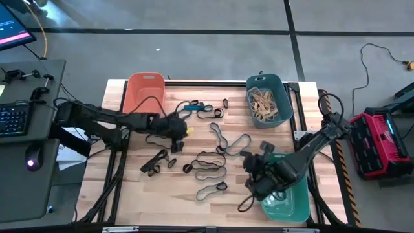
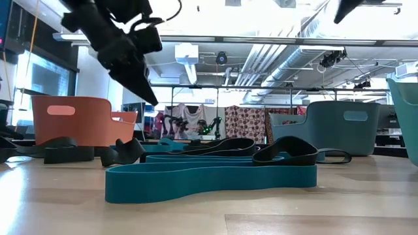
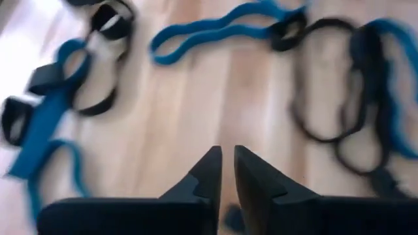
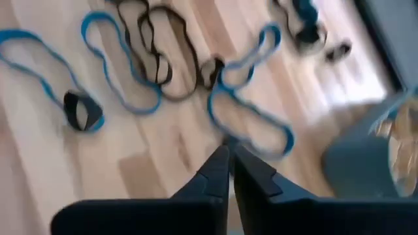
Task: Sort rubber bands into baskets
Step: Put the blue rubber band into the green bin
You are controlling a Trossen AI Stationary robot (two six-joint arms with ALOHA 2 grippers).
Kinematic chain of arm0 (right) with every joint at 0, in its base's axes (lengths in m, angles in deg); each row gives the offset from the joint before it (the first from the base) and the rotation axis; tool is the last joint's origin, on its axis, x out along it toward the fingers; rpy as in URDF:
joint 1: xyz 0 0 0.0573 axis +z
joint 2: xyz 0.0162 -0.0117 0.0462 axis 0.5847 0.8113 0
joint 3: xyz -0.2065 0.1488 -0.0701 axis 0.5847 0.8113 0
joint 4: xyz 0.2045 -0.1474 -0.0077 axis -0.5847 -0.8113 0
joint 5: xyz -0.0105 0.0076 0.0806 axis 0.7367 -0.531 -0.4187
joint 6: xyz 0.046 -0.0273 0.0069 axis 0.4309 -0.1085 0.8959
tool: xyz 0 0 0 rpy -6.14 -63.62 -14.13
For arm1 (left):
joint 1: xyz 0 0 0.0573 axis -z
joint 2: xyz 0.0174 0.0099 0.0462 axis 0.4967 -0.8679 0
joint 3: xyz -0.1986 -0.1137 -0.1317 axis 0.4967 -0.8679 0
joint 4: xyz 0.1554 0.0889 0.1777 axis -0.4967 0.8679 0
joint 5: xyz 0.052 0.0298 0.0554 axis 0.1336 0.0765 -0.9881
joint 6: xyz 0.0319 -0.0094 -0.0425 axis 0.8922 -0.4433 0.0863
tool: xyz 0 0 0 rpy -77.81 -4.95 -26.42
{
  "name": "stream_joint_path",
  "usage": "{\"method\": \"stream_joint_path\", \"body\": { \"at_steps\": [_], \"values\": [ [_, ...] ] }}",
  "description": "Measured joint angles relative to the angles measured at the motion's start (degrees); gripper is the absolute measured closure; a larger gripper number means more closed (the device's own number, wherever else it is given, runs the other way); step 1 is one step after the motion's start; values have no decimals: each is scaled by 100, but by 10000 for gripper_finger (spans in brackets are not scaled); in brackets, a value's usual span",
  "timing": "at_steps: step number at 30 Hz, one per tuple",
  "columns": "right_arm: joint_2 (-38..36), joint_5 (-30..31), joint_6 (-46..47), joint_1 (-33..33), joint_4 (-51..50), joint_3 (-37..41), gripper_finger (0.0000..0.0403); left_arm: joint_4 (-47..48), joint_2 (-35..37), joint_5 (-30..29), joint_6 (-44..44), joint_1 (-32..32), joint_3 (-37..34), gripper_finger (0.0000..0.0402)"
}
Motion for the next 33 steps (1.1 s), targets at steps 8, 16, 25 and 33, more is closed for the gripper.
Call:
{"method": "stream_joint_path", "body": {
  "at_steps": [8,16,25,33],
  "values": [
    [0,477,-1402,-486,704,1,400,602,-12,297,293,-913,168,400],
    [-4,32,-2577,-970,2026,396,403,689,-298,695,308,-1582,168,399],
    [-20,-827,-3752,-1644,4269,1482,403,528,-888,277,495,-1866,168,348],
    [-20,-1354,-4122,-2043,5226,1969,403,272,-1414,240,538,-2222,168,299]
  ]
}}
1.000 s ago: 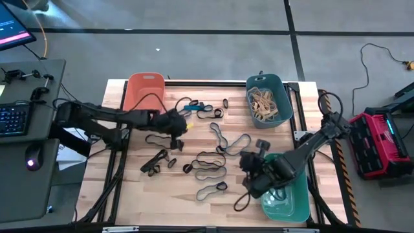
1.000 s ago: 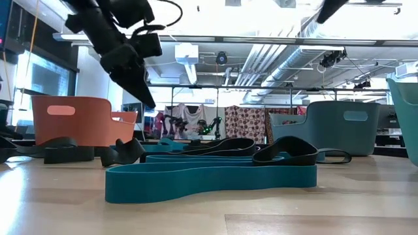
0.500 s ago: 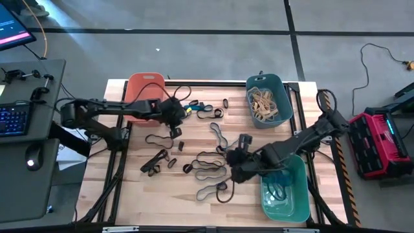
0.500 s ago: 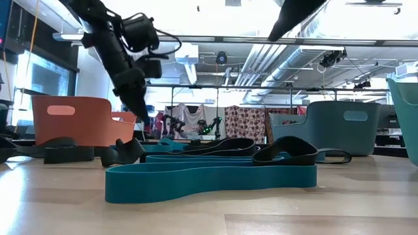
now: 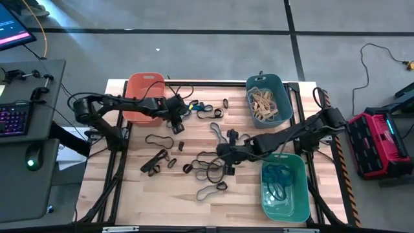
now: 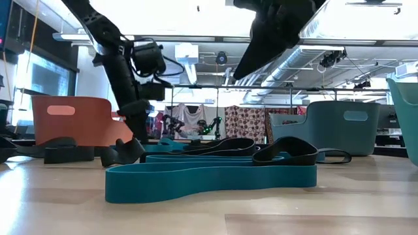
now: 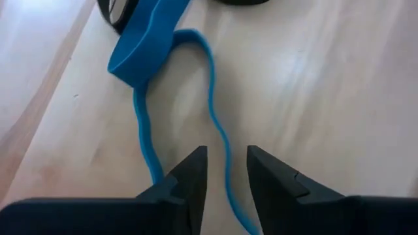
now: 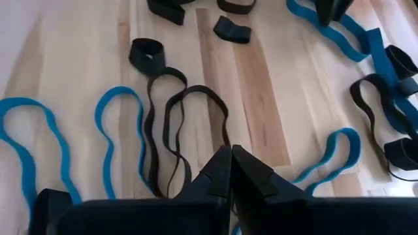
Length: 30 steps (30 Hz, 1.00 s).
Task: Sort rubber bands into baskets
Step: Put the blue rubber band into the green bin
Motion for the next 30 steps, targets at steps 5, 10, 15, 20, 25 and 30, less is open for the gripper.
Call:
{"method": "stream_joint_path", "body": {
  "at_steps": [5,10,15,20,25,30],
  "values": [
    [-1,-21,-170,-12,102,3,403,-149,-276,203,98,-122,0,289],
    [-2,-68,-188,-12,123,3,403,-291,-560,448,208,-151,24,289],
    [-2,-32,-192,11,130,3,403,-291,-520,480,251,-136,15,312],
    [-2,520,26,14,119,3,403,-283,-181,663,509,-4,-13,380],
    [2,901,93,-19,182,3,399,-312,236,745,506,199,-11,394],
    [153,925,-89,-189,337,3,363,-667,610,1305,238,536,-11,400]
  ]
}}
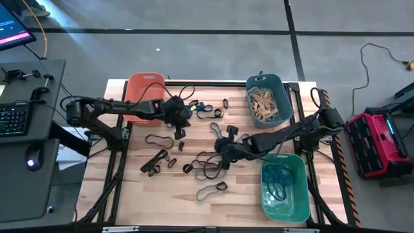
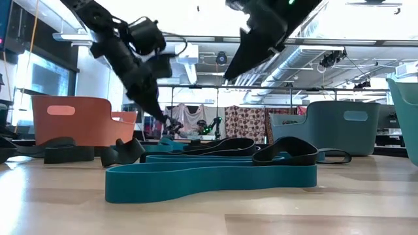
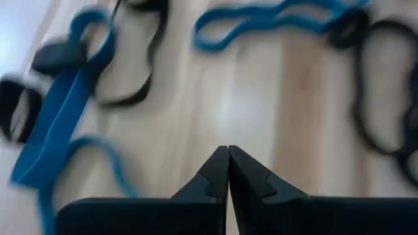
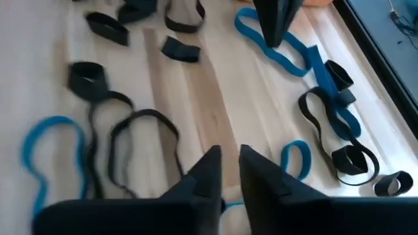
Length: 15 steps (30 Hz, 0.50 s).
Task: Sort rubber bands into baskets
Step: Put the blue rubber band into the green bin
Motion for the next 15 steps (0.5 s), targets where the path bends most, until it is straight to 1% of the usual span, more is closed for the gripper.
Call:
{"method": "stream_joint_path", "body": {
  "at_steps": [2,3,4,6,8,11,15],
  "values": [
    [111,-2,-70,-81,40,0,338,-74,126,8,-33,150,5,401],
    [162,-1,-93,-118,94,0,324,-82,173,-98,-50,206,11,401],
    [218,-1,-97,-149,143,0,311,-29,196,-279,-84,254,11,401],
    [325,-11,-88,-196,241,0,287,141,197,-835,-276,312,11,398],
    [409,-45,-99,-225,327,0,267,291,130,-1236,-334,265,11,388],
    [476,-68,-101,-225,400,0,250,438,-61,-1311,-336,103,9,365],
    [487,-108,-101,-223,445,0,245,270,-407,-1309,-175,-151,9,329]
  ]
}}
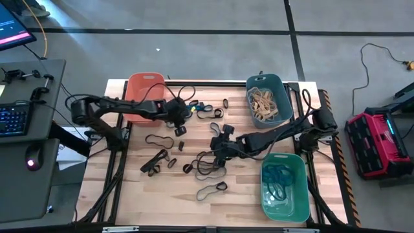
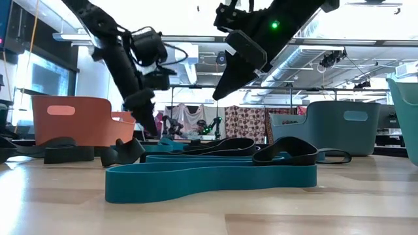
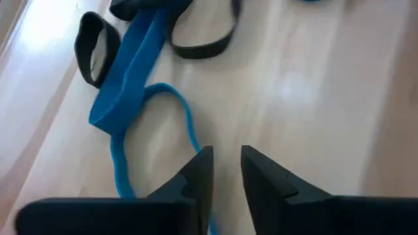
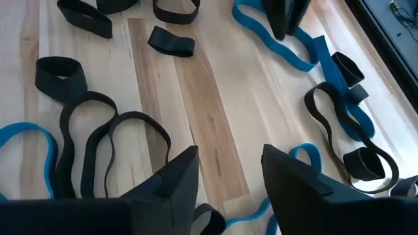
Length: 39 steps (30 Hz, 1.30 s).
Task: Sort rubber bands into baskets
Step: Put the blue rubber band into the green bin
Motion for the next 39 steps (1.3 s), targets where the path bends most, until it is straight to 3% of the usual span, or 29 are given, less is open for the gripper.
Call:
{"method": "stream_joint_path", "body": {
  "at_steps": [5,10,15,19,27,31,39],
  "values": [
    [0,0,-2,0,29,0,245,-205,-361,2,132,-238,0,298],
    [0,0,-2,0,32,0,245,-167,-603,211,282,-367,0,296],
    [0,0,-2,1,31,0,245,-212,-803,567,435,-416,19,324],
    [0,0,-2,2,30,0,245,-229,-855,662,533,-410,23,377],
    [0,2,-4,48,30,0,245,-193,-425,663,581,-341,-11,399],
    [0,97,-4,89,129,0,245,-191,-97,968,464,-208,-11,400],
    [0,520,24,74,375,0,245,-466,572,1127,188,407,-9,401]
  ]
}}
